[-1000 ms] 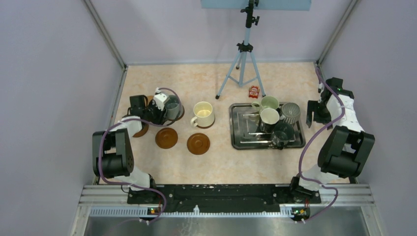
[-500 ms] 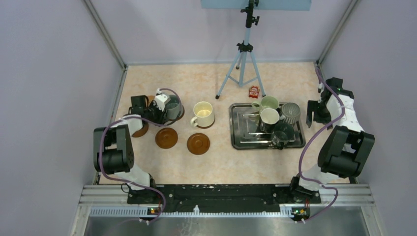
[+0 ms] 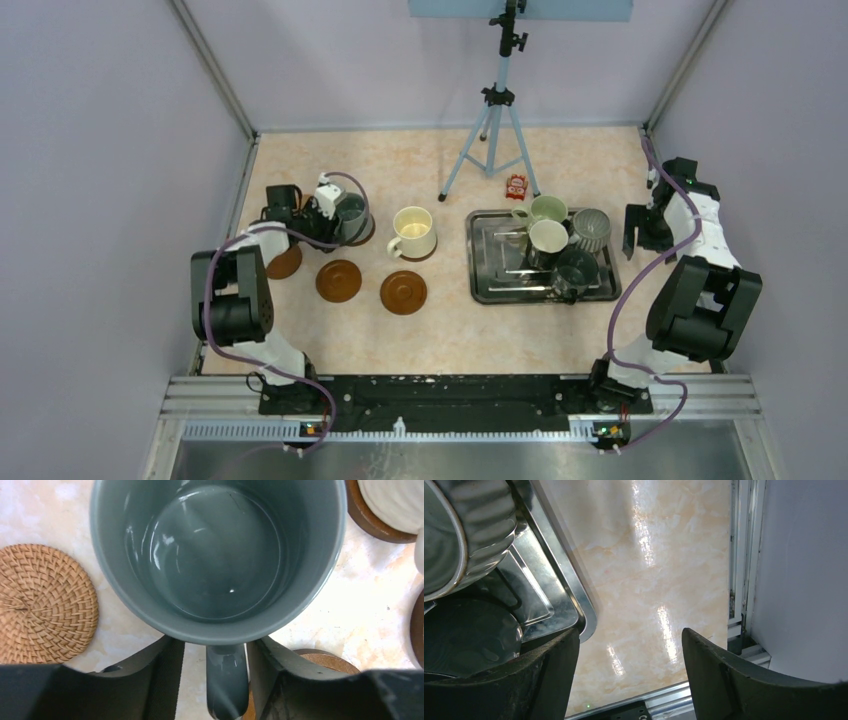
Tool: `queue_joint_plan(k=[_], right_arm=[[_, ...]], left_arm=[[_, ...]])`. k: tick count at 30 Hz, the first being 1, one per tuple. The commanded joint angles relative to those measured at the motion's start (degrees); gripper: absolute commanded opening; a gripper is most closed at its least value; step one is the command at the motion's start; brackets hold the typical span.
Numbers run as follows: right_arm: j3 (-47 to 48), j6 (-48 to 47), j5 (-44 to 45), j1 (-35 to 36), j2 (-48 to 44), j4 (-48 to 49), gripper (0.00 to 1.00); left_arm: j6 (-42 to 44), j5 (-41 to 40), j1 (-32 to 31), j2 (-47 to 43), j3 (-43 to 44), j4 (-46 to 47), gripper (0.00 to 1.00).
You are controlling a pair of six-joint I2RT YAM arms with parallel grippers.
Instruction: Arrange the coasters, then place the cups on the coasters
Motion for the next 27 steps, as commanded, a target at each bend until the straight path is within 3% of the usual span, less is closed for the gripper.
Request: queue_joint_plan(k=[1, 6, 12, 17, 27], right_arm=[[1.91, 0.01, -0.44, -0.32, 0.76, 0.40, 0.74], [2.11, 0.23, -1.42, -0.32, 0.65, 0.18, 0.74], [2.77, 0.47, -2.58, -0.32, 1.00, -0.09, 0.74], [2.76, 0.50, -2.90, -0.30, 1.20, -0.15, 0.74], [4.08, 0.49, -2.96, -0.31, 1.95, -0.39, 0.74]], left_arm=[[3.60, 2.37, 0.31, -2.37, 5.99, -7.17, 0.57], [6.93, 0.40, 0.31, -2.74, 12.54, -18.44, 0.65], [11.31, -3.59, 0.31, -0.21, 16.37, -26.92, 0.66], [11.22, -4.97, 0.31, 1.23, 16.44, -28.42, 0.65], [7.20, -6.80, 0.22, 4.69, 15.68, -24.30, 0.41]])
